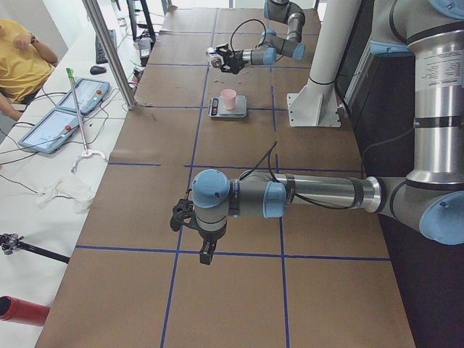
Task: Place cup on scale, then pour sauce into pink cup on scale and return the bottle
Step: 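Carry the bottle with the right gripper over the pink cup, then tilt the bottle with the right gripper to pour into the cup, then turn the bottle upright and carry it back with the right gripper, then lower the bottle with the right gripper onto the table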
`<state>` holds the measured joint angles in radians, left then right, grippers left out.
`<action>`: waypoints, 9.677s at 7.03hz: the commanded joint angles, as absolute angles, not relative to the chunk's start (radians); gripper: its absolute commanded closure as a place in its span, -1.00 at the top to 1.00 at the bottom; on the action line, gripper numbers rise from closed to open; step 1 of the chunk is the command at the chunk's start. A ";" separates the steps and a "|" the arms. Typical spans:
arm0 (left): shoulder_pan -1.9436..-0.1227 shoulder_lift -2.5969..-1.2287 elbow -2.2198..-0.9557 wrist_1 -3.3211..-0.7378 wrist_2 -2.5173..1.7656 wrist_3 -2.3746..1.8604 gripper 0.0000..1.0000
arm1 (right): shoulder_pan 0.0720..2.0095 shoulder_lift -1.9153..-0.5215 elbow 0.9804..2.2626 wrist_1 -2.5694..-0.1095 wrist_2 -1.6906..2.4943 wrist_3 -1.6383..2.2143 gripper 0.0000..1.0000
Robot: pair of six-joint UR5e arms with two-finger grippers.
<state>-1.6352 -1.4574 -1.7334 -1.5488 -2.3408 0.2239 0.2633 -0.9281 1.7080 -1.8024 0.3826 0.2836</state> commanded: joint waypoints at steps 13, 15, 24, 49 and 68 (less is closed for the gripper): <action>-1.635 -1.456 -1.735 -1.551 -2.342 0.224 1.00 | 0.195 -0.977 1.657 -1.804 0.146 0.080 -1.00; -1.635 -1.456 -1.735 -1.551 -2.341 0.224 1.00 | 0.195 -0.976 1.657 -1.802 0.146 0.080 -1.00; -1.635 -1.456 -1.735 -1.551 -2.342 0.224 1.00 | 0.201 -0.979 1.670 -1.663 0.185 0.101 -1.00; -1.634 -1.456 -1.738 -1.571 -2.344 0.224 1.00 | 0.273 -1.617 2.014 -1.068 0.842 1.241 -1.00; -1.634 -1.457 -1.738 -1.571 -2.344 0.224 1.00 | 0.279 -1.638 2.013 -1.046 0.857 1.243 0.97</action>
<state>-1.6337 -1.4561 -1.7380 -1.5696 -2.3439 0.2240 0.2792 -1.6382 2.0126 -1.0462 0.8575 1.2425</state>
